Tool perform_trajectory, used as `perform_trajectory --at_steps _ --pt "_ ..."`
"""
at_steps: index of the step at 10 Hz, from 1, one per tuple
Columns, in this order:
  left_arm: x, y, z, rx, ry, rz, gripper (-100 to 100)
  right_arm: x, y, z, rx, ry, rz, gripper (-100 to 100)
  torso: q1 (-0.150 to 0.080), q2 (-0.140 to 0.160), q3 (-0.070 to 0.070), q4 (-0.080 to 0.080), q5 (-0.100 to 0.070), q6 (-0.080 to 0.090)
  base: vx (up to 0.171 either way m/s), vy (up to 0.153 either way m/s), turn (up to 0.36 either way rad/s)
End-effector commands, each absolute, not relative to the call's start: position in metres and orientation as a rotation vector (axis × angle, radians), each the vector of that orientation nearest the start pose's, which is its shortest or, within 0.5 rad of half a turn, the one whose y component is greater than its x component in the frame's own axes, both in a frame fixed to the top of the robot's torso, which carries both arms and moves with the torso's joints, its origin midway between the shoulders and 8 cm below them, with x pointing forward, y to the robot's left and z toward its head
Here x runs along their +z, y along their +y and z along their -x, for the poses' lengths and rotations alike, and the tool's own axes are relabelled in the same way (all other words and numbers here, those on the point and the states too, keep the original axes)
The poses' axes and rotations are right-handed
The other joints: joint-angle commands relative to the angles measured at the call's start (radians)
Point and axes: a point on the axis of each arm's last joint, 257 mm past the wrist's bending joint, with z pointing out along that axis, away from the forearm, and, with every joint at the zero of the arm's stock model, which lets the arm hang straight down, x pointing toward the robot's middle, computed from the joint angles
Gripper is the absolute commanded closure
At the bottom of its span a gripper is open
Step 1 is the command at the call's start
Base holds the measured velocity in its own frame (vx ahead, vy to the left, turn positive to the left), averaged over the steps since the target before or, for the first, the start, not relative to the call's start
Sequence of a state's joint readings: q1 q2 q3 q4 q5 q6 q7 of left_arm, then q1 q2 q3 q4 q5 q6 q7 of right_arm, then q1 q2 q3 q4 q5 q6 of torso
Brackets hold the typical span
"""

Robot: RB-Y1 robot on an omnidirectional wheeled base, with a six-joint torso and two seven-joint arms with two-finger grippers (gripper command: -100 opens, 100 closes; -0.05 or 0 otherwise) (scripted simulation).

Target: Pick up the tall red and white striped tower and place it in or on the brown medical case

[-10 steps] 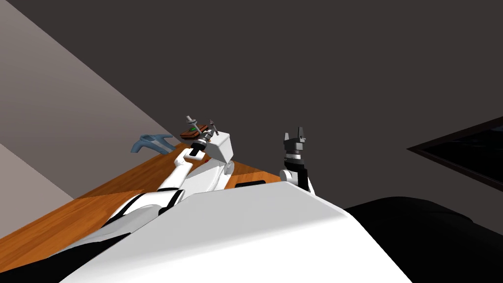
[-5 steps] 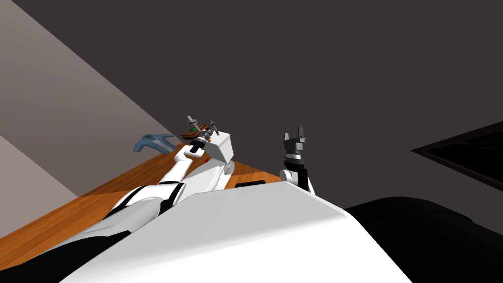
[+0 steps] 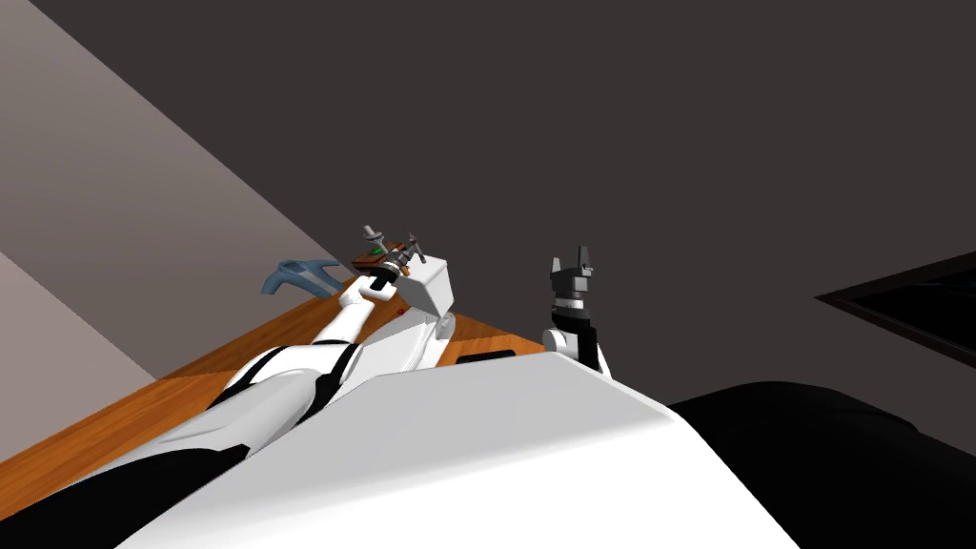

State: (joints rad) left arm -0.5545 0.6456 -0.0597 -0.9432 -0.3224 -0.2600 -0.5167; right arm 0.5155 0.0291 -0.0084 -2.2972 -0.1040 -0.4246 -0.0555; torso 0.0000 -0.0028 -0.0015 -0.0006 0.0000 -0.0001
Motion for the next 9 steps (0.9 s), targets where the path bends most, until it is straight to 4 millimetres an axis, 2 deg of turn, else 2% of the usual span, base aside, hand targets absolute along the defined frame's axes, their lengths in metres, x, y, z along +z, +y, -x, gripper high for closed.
perform_trajectory --at_steps 1,5,9 --pt "-0.088 0.406 -0.673 -0.117 1.453 0.013 -100 0.012 -0.3 -0.349 1.389 0.551 -0.82 0 0.0 0.0 0.0 0.0 0.0 0.0 0.028 0.003 0.005" --pt "-0.093 0.41 -0.687 -0.063 1.492 -0.002 -100 0.012 -0.3 -0.349 1.389 0.551 -0.82 0 0.001 -0.001 -0.001 0.0 0.0 0.0 0.044 0.01 0.012" --pt "-0.103 0.403 -0.7 -0.032 1.534 -0.021 -100 0.012 -0.3 -0.349 1.389 0.551 -0.82 0 0.001 -0.004 -0.002 -0.001 0.0 0.0 0.076 0.021 0.008"
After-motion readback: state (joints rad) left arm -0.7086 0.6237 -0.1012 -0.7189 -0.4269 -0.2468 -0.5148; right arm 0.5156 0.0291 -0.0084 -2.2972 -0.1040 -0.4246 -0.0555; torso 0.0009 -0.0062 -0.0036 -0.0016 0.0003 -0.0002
